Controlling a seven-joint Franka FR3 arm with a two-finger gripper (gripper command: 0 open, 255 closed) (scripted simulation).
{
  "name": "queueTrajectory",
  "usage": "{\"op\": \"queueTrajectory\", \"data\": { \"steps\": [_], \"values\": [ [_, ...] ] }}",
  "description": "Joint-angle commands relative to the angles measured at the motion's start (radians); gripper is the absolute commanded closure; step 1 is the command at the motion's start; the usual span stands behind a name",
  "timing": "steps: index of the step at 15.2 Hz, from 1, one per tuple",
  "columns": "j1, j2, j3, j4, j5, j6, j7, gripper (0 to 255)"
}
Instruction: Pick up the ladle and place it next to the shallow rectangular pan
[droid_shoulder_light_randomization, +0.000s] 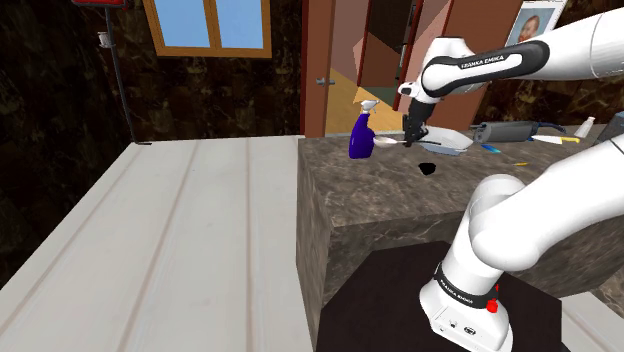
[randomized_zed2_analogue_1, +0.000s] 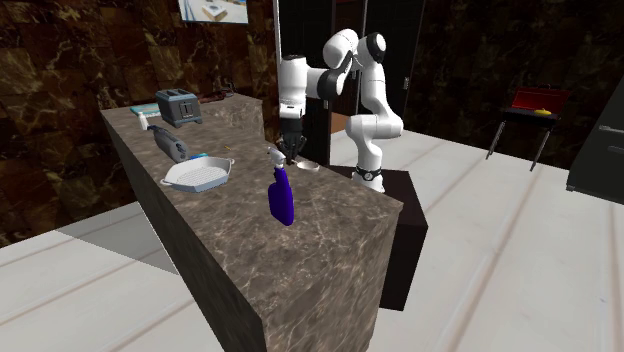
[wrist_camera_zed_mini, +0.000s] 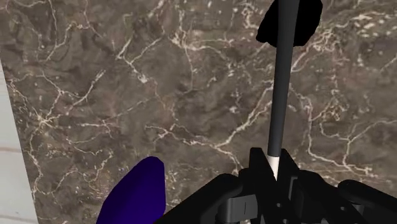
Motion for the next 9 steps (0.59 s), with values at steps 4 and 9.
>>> {"op": "queueTrajectory", "data": {
  "steps": [4,9],
  "values": [
    [-0.005,0.025,-0.121,0.079,-0.015,-0.009,-0.137,255],
    [0.032,0.071,-0.267,0.181,-0.008,-0.012,-0.273,255]
  ]
}}
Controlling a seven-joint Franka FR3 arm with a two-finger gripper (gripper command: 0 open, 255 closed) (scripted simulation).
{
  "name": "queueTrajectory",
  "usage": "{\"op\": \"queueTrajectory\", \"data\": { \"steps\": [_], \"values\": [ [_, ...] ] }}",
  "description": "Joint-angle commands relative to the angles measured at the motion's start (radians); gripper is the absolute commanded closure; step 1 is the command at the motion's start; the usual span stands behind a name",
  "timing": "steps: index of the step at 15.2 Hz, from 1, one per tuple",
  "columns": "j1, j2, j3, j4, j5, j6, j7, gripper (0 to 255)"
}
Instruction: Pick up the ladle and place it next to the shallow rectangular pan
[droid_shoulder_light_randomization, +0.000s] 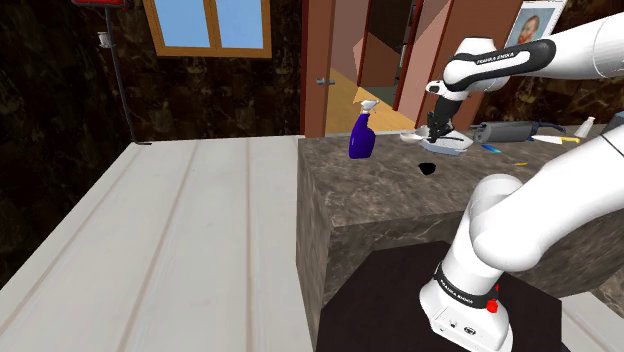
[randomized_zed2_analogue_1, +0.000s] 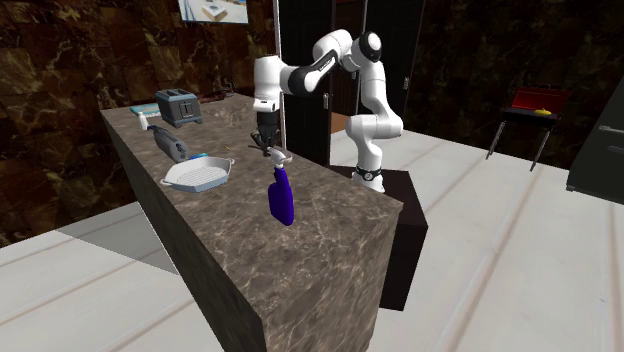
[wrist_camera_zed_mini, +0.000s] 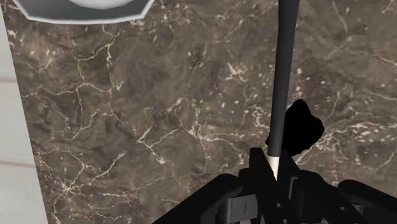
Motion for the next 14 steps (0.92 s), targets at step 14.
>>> {"op": "queueTrajectory", "data": {
  "steps": [14],
  "values": [
    [0.139,0.089,-0.28,-0.003,-0.006,0.165,-0.107,255]
  ]
}}
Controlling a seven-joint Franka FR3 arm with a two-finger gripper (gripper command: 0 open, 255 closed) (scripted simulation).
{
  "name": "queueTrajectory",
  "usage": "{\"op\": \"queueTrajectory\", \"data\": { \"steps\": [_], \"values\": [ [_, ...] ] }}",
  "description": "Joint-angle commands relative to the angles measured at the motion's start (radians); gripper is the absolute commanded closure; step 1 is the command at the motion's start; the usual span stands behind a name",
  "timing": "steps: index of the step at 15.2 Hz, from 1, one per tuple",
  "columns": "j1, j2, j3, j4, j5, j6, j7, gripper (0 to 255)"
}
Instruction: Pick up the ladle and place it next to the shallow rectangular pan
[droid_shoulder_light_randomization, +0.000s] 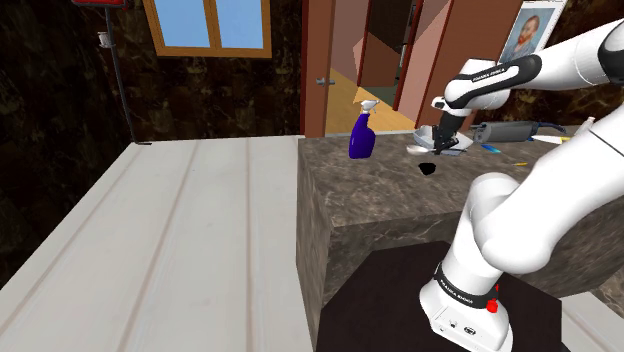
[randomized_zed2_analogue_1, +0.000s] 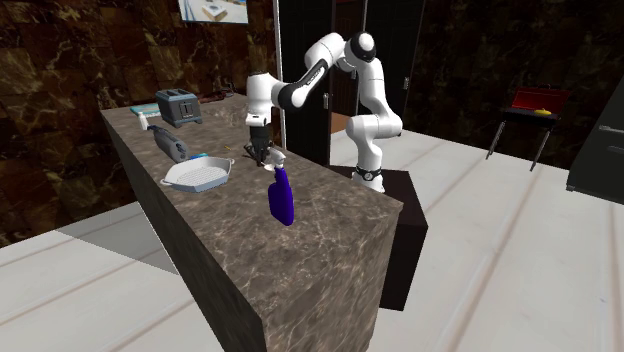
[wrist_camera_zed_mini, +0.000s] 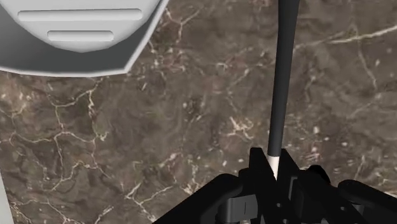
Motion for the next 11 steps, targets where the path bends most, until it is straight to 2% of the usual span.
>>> {"op": "queueTrajectory", "data": {
  "steps": [1,7,11],
  "values": [
    [0.02,0.009,-0.031,-0.012,-0.003,0.028,-0.002,255],
    [0.103,0.037,-0.145,-0.046,-0.012,0.114,-0.003,255],
    [0.107,0.038,-0.149,-0.047,-0.013,0.117,-0.003,255]
  ]
}}
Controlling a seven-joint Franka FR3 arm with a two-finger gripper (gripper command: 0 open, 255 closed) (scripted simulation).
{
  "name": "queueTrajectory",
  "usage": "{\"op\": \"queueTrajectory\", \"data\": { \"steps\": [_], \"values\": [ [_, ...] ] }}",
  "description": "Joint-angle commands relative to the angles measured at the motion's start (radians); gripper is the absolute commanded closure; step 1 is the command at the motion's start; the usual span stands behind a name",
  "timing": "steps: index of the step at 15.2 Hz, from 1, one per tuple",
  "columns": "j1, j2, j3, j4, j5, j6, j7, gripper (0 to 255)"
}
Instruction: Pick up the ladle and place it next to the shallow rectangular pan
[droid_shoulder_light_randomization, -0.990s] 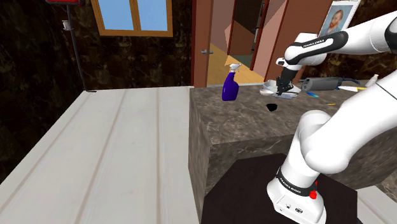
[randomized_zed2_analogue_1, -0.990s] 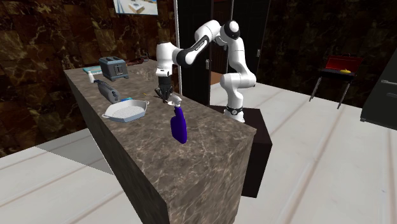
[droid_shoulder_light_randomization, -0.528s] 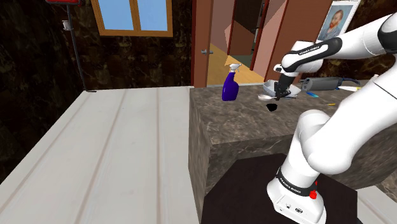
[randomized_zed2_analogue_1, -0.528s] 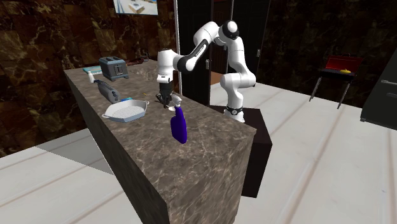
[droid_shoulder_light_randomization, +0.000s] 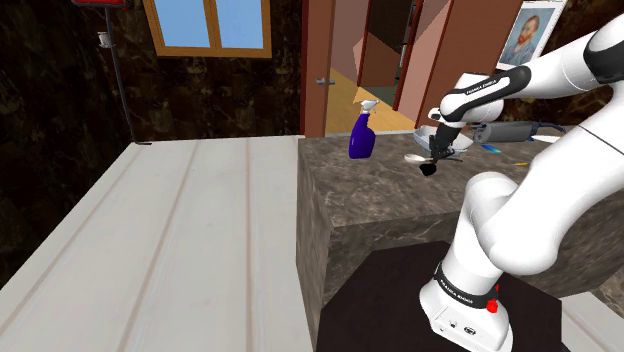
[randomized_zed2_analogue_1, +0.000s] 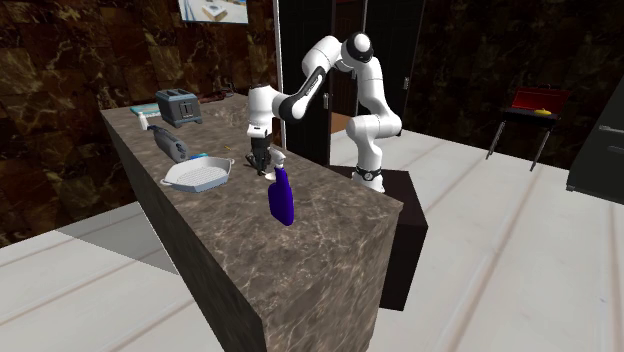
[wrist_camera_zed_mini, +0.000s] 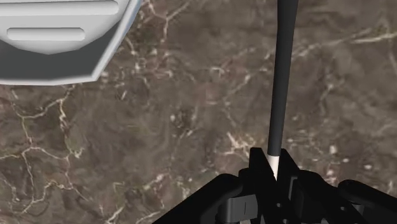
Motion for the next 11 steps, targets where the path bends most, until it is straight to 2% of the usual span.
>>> {"op": "queueTrajectory", "data": {
  "steps": [1,4,5,10,11],
  "values": [
    [0.003,0.001,-0.003,0.0,0.0,0.002,0.0,255],
    [0.002,0.0,-0.003,0.0,0.0,0.001,0.0,255],
    [0.002,0.0,-0.003,0.0,0.0,0.001,0.0,0],
    [0.002,0.0,-0.003,0.0,0.0,0.001,0.0,0],
    [-0.046,-0.01,0.055,0.009,0.005,-0.033,-0.002,0]
  ]
}}
